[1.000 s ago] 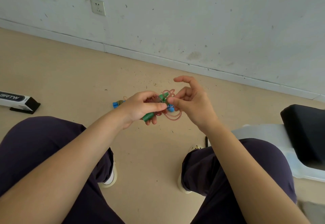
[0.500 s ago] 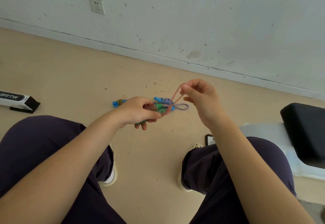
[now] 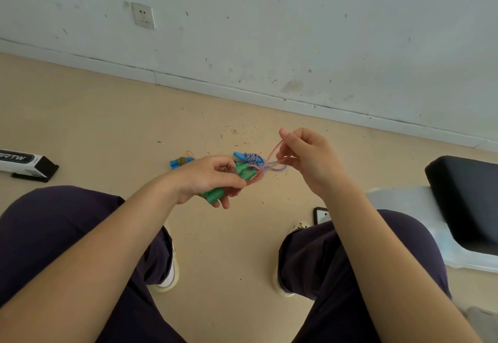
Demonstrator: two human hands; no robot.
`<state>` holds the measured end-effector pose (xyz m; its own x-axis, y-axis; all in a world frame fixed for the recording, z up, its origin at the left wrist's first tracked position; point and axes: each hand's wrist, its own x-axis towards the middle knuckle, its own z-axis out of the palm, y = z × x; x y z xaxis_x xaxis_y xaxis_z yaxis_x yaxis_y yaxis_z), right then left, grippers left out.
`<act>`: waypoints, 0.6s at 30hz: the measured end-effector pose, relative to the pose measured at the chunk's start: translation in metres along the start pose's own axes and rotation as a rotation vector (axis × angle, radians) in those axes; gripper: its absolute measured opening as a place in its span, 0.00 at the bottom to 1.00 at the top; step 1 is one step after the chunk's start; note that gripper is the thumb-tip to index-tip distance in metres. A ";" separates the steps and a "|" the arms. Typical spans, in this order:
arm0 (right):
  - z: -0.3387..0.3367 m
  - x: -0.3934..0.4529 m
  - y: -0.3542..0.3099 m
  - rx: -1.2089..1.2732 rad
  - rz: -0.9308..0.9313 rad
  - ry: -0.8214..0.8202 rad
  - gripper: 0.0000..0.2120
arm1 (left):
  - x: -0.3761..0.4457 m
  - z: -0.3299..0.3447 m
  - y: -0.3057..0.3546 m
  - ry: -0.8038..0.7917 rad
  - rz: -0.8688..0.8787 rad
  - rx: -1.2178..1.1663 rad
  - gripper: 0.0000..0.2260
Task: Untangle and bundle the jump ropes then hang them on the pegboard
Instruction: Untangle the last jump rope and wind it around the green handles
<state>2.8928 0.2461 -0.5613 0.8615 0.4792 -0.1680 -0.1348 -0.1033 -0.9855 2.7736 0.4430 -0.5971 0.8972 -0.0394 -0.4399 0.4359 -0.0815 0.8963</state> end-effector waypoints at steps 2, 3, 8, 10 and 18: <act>0.001 0.001 0.003 -0.017 -0.008 -0.009 0.13 | 0.000 0.002 -0.001 -0.012 -0.004 0.050 0.28; 0.002 0.002 0.004 -0.044 -0.021 -0.010 0.14 | 0.001 0.004 -0.001 -0.011 -0.007 0.068 0.32; 0.003 0.008 0.013 -0.300 -0.167 0.155 0.20 | 0.001 0.005 -0.001 0.021 0.034 0.052 0.24; 0.000 0.011 0.014 -0.341 -0.221 0.253 0.22 | 0.000 0.003 0.002 0.017 0.083 0.010 0.15; -0.003 0.018 0.014 -0.270 -0.275 0.379 0.23 | -0.010 -0.011 0.012 -0.023 0.188 -0.016 0.03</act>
<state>2.9082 0.2505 -0.5777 0.9702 0.1775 0.1652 0.2084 -0.2624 -0.9422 2.7708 0.4531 -0.5816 0.9611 -0.0755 -0.2657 0.2620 -0.0546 0.9635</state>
